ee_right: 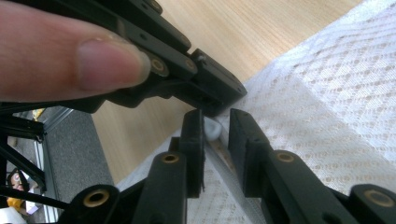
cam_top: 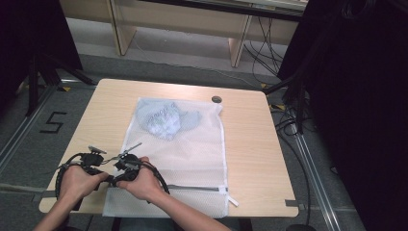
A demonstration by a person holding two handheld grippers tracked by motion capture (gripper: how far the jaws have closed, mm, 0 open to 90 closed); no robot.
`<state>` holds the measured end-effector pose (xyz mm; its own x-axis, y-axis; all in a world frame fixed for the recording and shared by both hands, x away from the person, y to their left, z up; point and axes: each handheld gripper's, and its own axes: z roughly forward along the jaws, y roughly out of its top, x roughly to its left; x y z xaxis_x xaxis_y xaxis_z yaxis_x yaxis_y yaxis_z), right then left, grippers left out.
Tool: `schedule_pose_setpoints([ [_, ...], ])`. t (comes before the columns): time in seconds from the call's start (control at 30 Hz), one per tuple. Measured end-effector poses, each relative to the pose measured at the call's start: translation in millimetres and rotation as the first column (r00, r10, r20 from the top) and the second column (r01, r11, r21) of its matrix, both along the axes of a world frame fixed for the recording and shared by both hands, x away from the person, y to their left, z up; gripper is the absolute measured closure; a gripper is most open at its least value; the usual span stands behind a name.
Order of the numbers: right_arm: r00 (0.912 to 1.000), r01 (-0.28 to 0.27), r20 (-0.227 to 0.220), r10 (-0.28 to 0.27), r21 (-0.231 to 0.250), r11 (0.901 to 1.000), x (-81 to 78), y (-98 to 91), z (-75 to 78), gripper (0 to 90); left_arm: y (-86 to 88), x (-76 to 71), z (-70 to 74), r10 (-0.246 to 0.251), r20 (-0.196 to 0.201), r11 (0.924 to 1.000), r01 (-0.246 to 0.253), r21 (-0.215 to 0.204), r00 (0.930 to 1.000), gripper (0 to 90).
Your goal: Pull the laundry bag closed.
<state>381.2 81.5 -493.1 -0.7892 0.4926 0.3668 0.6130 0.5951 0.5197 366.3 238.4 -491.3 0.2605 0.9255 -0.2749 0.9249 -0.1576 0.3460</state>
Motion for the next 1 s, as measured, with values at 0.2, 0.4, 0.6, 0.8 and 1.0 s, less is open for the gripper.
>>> schedule_pose_setpoints([
  [0.2,0.9997,-0.016,-0.019,0.016,0.011,0.9998,-1.5,2.5,0.3,81.4,1.1,0.2,-0.4,0.002,0.000,1.0000,-0.002,-0.008,1.0000,89.9],
  [0.4,0.9996,-0.028,-0.010,0.028,-0.018,0.9995,-3.0,2.4,-0.5,85.3,0.5,-0.1,-0.4,-0.001,0.004,1.0000,0.001,-0.004,1.0000,90.0],
  [0.6,0.9995,-0.017,-0.025,0.017,-0.015,0.9997,-3.9,-0.2,-1.3,86.6,-4.3,-2.5,0.2,-0.042,0.038,0.9983,0.040,0.041,0.9984,89.9],
  [0.8,0.9990,0.009,-0.044,-0.010,-0.019,0.9998,-4.7,-3.0,-2.1,86.8,-7.2,-5.5,0.2,-0.049,0.051,0.9977,0.046,0.048,0.9975,90.0],
  [1.0,0.9979,0.036,-0.054,-0.036,0.001,0.9994,-6.3,-5.8,-1.7,86.9,-9.5,-6.5,0.2,-0.052,0.058,0.9973,0.048,0.056,0.9970,90.0],
])
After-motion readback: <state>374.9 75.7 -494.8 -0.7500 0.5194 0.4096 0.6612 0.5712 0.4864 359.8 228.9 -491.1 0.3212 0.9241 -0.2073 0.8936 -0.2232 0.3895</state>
